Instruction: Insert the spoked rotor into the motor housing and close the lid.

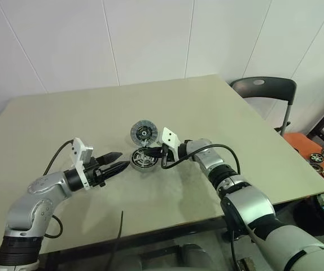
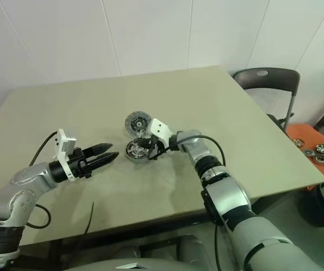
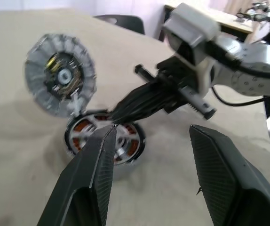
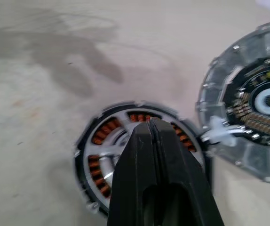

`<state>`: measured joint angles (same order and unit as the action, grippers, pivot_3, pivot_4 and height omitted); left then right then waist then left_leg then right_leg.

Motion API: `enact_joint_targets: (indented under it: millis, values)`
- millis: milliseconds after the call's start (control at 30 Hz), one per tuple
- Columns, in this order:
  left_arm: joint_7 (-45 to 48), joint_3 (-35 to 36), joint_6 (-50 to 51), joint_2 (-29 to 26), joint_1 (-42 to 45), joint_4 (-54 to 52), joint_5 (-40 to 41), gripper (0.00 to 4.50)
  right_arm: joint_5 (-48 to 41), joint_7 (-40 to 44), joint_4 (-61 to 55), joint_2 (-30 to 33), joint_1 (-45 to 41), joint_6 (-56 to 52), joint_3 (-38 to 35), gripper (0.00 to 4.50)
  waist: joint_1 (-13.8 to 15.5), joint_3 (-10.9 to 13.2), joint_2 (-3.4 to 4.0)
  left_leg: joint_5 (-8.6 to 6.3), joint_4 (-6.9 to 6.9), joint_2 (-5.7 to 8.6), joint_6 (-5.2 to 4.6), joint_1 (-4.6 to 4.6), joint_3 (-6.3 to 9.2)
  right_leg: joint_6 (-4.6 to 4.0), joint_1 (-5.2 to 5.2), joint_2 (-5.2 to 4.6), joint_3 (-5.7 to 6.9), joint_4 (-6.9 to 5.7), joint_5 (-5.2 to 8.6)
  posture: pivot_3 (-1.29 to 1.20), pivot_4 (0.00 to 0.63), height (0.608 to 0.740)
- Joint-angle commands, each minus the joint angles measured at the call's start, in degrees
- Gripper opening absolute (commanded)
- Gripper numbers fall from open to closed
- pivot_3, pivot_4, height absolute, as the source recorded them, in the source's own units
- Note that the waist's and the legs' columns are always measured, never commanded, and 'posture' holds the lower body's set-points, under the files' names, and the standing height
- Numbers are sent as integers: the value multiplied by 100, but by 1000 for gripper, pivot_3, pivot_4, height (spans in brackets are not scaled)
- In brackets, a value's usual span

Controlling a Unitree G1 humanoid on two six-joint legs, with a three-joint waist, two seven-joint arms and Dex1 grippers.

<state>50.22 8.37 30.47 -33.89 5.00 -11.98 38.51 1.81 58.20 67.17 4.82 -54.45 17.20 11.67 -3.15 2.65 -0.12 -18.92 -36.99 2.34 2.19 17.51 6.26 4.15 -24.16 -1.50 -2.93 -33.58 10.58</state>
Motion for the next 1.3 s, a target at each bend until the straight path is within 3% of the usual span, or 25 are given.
enact_joint_targets:
  millis: [33,333,767,933,1133,1300]
  values:
    - [179,4,-188,-82,102,43,-120,2657,-46,-138,11,-108,-272,172,-198,0,-48,0,0,0,0,0,0,0,1,0,-1,0,0,-3,0,0,0,740]
    - [642,72,-535,-525,102,495,-533,2657,18,-232,-9,-302,-365,138,-215,0,-103,0,0,0,-4,-1,-1,-6,1,2,-7,3,-1,-30,0,0,0,740]
    - [531,81,-518,-439,-148,231,-518,2657,1033,-1596,543,-516,141,74,358,0,-102,-7,-8,0,-5,-1,-1,-12,11,2,-14,1,-7,-48,0,0,0,740]
    - [510,65,-490,-453,-204,162,-518,2657,877,-1398,462,-501,158,80,209,0,-95,-13,-9,1,-15,-2,-2,-34,12,2,16,5,-4,-53,24,0,0,740]
    - [518,28,-482,-438,-159,189,-509,2657,-522,-97,-70,-725,-291,-395,-900,0,-113,-2,0,1,-15,-4,-2,-70,15,6,50,6,-4,-49,25,0,0,740]
    - [498,8,-475,-415,-124,222,-522,2657,-310,-380,-3,-759,-411,-328,-825,0,-118,-1,2,1,-1,-6,-2,-63,20,21,36,7,-3,-51,13,0,0,740]
